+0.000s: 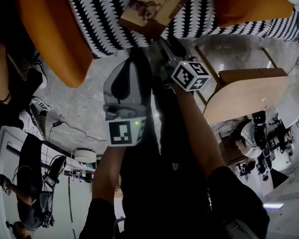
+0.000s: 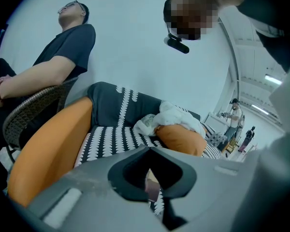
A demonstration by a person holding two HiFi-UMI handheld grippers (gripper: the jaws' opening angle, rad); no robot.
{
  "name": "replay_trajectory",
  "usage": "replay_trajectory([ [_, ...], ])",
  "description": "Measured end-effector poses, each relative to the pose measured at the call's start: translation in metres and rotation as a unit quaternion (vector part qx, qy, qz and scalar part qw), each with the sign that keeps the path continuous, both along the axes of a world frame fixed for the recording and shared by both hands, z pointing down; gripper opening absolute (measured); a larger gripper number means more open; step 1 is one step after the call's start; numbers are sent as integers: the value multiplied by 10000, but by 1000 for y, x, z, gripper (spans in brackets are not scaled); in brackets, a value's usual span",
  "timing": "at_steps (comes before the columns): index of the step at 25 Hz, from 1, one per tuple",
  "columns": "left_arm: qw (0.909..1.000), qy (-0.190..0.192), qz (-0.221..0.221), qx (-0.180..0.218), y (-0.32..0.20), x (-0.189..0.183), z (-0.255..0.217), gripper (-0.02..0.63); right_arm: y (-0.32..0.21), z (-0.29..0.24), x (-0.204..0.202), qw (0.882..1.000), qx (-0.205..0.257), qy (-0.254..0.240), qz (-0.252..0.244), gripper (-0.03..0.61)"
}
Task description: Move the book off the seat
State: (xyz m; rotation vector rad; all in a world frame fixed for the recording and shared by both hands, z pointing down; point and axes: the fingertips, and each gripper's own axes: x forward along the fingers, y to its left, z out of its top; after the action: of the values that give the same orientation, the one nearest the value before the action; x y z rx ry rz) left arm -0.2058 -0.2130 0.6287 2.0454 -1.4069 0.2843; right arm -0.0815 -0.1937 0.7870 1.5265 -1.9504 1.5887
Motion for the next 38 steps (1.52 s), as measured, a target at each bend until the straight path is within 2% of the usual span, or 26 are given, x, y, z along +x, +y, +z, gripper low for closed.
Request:
replay_trajectory([
  [15,9998,82,51,-197,0,-2,46,6,11,63,-8,9980,-349,-514,154,235],
  [27,9995,128,67,-298,-13,-4,48,6,-11,71,-18,9948,-442,-902,186,250],
  [31,9994,171,37,-296,-14,-4,50,6,-15,75,-21,9947,-437,-927,89,252],
  [38,9994,202,73,-263,-9,-4,52,6,-10,79,-21,9933,-568,-984,231,249],
])
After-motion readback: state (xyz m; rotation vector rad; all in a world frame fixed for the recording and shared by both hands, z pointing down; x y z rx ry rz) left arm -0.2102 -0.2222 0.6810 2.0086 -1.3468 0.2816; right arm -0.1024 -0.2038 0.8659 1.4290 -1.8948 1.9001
